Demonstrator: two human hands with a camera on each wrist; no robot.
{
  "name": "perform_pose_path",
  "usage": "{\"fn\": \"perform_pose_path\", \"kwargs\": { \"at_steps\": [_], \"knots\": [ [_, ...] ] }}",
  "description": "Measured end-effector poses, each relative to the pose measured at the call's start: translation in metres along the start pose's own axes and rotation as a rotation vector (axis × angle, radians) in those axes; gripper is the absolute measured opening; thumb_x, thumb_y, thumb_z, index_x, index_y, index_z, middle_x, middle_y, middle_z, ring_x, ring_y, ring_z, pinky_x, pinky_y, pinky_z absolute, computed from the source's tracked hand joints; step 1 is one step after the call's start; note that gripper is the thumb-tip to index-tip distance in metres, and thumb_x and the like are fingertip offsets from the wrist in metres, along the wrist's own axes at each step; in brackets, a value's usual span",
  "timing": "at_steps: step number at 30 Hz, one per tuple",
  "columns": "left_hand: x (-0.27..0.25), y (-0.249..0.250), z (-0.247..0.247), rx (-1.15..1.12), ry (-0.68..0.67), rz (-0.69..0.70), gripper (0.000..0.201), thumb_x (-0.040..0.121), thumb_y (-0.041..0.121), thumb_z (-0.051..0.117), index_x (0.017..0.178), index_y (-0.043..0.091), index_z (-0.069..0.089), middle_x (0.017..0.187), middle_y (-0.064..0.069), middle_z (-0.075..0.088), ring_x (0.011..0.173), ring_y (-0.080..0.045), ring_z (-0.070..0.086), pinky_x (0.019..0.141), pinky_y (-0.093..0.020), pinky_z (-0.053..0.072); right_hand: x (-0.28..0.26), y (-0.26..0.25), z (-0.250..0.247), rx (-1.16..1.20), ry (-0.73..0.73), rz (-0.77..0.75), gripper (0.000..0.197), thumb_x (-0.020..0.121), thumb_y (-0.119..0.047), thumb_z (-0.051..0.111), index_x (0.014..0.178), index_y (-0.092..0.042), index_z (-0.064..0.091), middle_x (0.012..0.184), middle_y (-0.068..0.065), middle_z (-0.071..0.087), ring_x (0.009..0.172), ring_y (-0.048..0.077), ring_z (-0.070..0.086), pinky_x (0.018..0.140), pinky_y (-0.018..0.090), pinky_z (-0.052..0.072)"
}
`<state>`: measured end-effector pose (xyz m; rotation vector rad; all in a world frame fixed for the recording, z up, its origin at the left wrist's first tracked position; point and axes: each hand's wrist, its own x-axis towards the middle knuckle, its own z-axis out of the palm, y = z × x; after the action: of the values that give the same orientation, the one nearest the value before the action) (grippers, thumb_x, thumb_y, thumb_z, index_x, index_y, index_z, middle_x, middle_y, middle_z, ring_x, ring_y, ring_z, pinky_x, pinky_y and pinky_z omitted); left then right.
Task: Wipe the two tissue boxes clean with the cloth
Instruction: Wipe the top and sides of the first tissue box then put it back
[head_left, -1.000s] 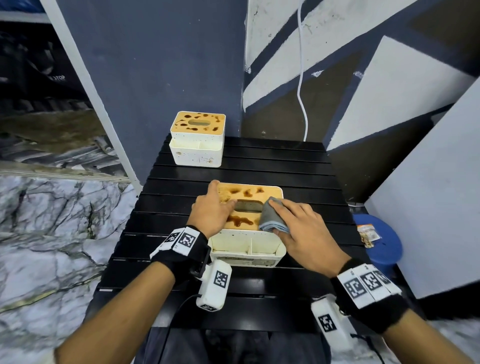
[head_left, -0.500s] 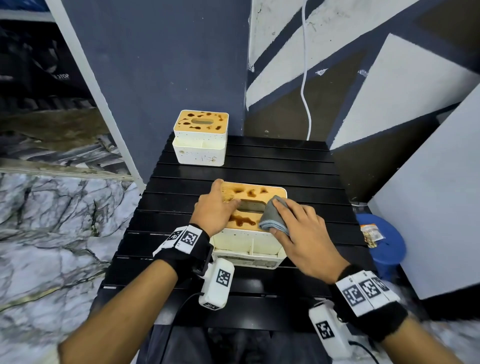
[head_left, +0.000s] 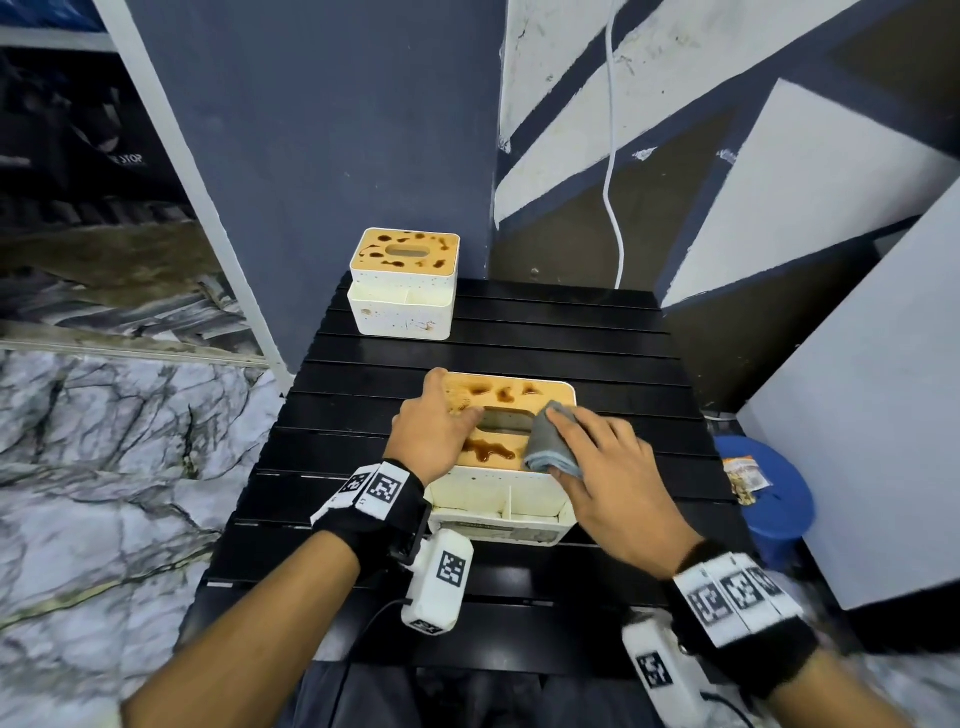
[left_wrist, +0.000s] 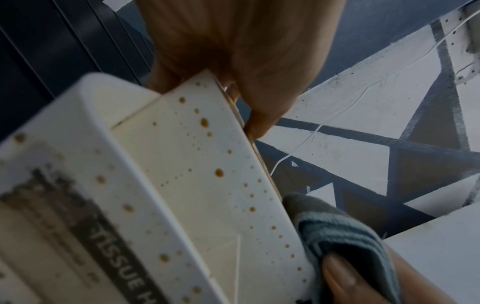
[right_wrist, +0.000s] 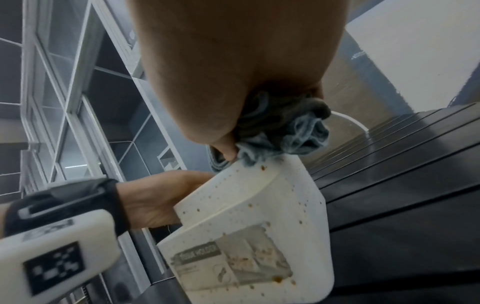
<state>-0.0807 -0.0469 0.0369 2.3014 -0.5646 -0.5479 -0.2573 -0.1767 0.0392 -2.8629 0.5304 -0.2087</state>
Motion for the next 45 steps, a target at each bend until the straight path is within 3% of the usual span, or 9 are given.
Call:
{"fn": "perform_pose_path", "kwargs": {
  "at_steps": [3, 10, 19, 28, 32, 36, 38, 40, 45],
  "knots": [
    [0.000, -0.001, -0.001, 0.011, -0.024, 0.010, 0.067, 0.099, 0.044, 0.055, 0.155, 0.026, 0.024, 0.138, -0.018, 0.055, 0.129, -0.039, 0.049, 0.108, -0.051, 0.042, -0.004, 0.000, -0.003, -0.016, -0.007, -0.012, 0.059, 0.096, -0.042, 0.043, 0.149, -0.031, 0.019, 0.152, -0.012, 0.024, 0.130, 0.013, 0.026, 0.105, 0.036, 0.027],
    [0.003, -0.001, -0.003, 0.017, -0.040, 0.010, 0.068, 0.099, 0.046, 0.055, 0.155, 0.028, 0.022, 0.139, -0.018, 0.053, 0.129, -0.039, 0.050, 0.108, -0.052, 0.042, 0.054, 0.012, -0.005, -0.031, -0.026, 0.065, 0.061, 0.096, -0.039, 0.044, 0.150, -0.029, 0.018, 0.151, -0.006, 0.027, 0.131, 0.020, 0.027, 0.107, 0.042, 0.026],
    [0.002, -0.003, -0.001, 0.031, -0.037, 0.029, 0.068, 0.100, 0.045, 0.054, 0.156, 0.026, 0.022, 0.139, -0.018, 0.053, 0.127, -0.038, 0.051, 0.105, -0.049, 0.044, -0.003, -0.002, -0.002, -0.037, -0.014, 0.001, 0.061, 0.097, -0.042, 0.042, 0.151, -0.031, 0.016, 0.153, -0.010, 0.021, 0.131, 0.015, 0.025, 0.108, 0.037, 0.026],
    [0.006, -0.002, -0.007, 0.068, -0.082, 0.070, 0.067, 0.100, 0.044, 0.054, 0.155, 0.024, 0.021, 0.125, -0.014, 0.063, 0.116, -0.033, 0.059, 0.102, -0.047, 0.047, 0.060, 0.014, -0.011, -0.018, -0.057, 0.047, 0.058, 0.098, -0.039, 0.042, 0.150, -0.031, 0.017, 0.151, -0.006, 0.027, 0.131, 0.021, 0.026, 0.107, 0.042, 0.024],
    [0.016, 0.000, -0.018, 0.047, -0.189, 0.122, 0.062, 0.101, 0.039, 0.056, 0.153, 0.027, 0.025, 0.120, -0.010, 0.065, 0.101, -0.024, 0.066, 0.095, -0.041, 0.053, 0.057, 0.020, -0.018, -0.029, -0.115, -0.016, 0.058, 0.098, -0.041, 0.043, 0.150, -0.032, 0.018, 0.149, -0.008, 0.027, 0.129, 0.019, 0.027, 0.105, 0.040, 0.026],
    [0.027, 0.004, -0.027, 0.041, -0.267, 0.138, 0.071, 0.098, 0.041, 0.060, 0.158, 0.033, 0.022, 0.133, -0.009, 0.059, 0.105, -0.019, 0.064, 0.095, -0.033, 0.051, 0.043, 0.025, -0.019, -0.015, -0.111, -0.062, 0.059, 0.096, -0.042, 0.045, 0.149, -0.032, 0.021, 0.147, -0.008, 0.030, 0.127, 0.017, 0.029, 0.104, 0.038, 0.028],
    [0.026, 0.006, -0.028, 0.006, -0.250, 0.141, 0.076, 0.095, 0.040, 0.065, 0.158, 0.032, 0.024, 0.141, -0.008, 0.057, 0.111, -0.020, 0.064, 0.099, -0.034, 0.051, 0.036, 0.022, -0.015, -0.010, -0.091, -0.039, 0.058, 0.096, -0.041, 0.046, 0.149, -0.030, 0.023, 0.147, -0.005, 0.030, 0.127, 0.018, 0.033, 0.104, 0.037, 0.031],
    [0.021, 0.005, -0.027, -0.054, -0.189, 0.146, 0.080, 0.092, 0.042, 0.068, 0.158, 0.029, 0.024, 0.152, -0.005, 0.048, 0.128, -0.024, 0.057, 0.108, -0.040, 0.046, 0.029, 0.017, -0.010, -0.030, -0.048, 0.001, 0.058, 0.096, -0.042, 0.045, 0.148, -0.028, 0.024, 0.146, -0.002, 0.032, 0.124, 0.020, 0.037, 0.102, 0.037, 0.035],
    [-0.016, -0.011, -0.027, -0.217, 0.099, 0.124, 0.072, 0.093, 0.039, 0.068, 0.154, 0.026, 0.034, 0.153, 0.001, 0.047, 0.142, -0.020, 0.041, 0.118, -0.044, 0.035, 0.013, -0.006, 0.003, -0.078, 0.062, 0.129, 0.057, 0.096, -0.039, 0.044, 0.147, -0.024, 0.026, 0.143, 0.003, 0.036, 0.119, 0.024, 0.043, 0.096, 0.039, 0.042]
  ]
}}
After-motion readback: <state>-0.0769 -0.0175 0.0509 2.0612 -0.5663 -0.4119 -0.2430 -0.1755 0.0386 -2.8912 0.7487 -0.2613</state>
